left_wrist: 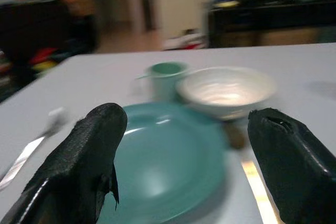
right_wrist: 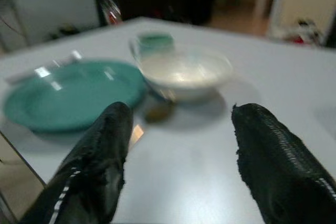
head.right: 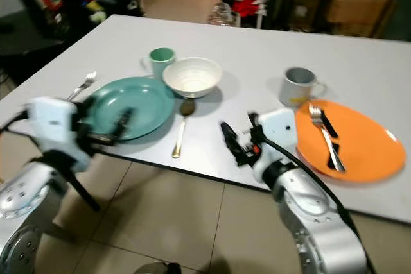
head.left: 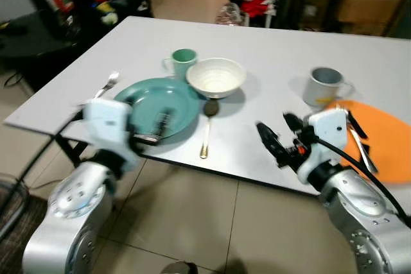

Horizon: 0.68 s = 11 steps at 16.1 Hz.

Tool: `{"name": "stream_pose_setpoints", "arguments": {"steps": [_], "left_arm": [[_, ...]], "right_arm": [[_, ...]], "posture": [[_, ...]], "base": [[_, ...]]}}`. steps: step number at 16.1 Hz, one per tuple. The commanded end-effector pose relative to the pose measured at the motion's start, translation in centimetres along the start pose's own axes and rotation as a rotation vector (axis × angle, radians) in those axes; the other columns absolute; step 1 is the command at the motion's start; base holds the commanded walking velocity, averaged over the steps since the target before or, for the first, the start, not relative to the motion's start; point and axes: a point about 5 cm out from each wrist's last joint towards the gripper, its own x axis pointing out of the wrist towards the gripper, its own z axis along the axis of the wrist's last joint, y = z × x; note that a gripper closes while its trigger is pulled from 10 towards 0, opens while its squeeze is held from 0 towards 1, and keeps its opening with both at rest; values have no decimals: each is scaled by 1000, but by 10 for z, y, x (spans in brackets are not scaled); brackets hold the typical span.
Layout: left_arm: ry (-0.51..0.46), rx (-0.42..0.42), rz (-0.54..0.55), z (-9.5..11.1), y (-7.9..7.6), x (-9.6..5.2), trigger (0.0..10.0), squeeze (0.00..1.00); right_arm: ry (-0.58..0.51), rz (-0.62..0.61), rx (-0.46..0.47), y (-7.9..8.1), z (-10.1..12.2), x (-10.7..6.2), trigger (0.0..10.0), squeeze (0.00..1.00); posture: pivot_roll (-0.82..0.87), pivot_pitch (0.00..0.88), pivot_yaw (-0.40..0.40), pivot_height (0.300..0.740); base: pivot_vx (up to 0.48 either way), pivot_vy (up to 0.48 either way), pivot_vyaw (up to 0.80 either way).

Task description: Setting the table

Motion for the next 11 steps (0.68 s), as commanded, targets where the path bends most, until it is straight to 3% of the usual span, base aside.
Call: {"name": "stream_pose_setpoints", "arguments": {"steps": [1,5,11], "left_arm": [[-18,70,41,4,3,-5,10000,0],[-30,50,103,8,-1,-10,10000,0],[5,89,36,2,-7,-8,10000,0]], "right_arm": [[-29,-5,-6,2,5,0,10000,1000],[-11,23,55,4,0,4,10000,1000],[-13,47,46,6,4,4,10000,1000]], "posture": [[0,0,57,740],[47,0,34,740],[28,0,37,740]], "base": [[0,0,800],[0,0,800],[0,0,800]]}}
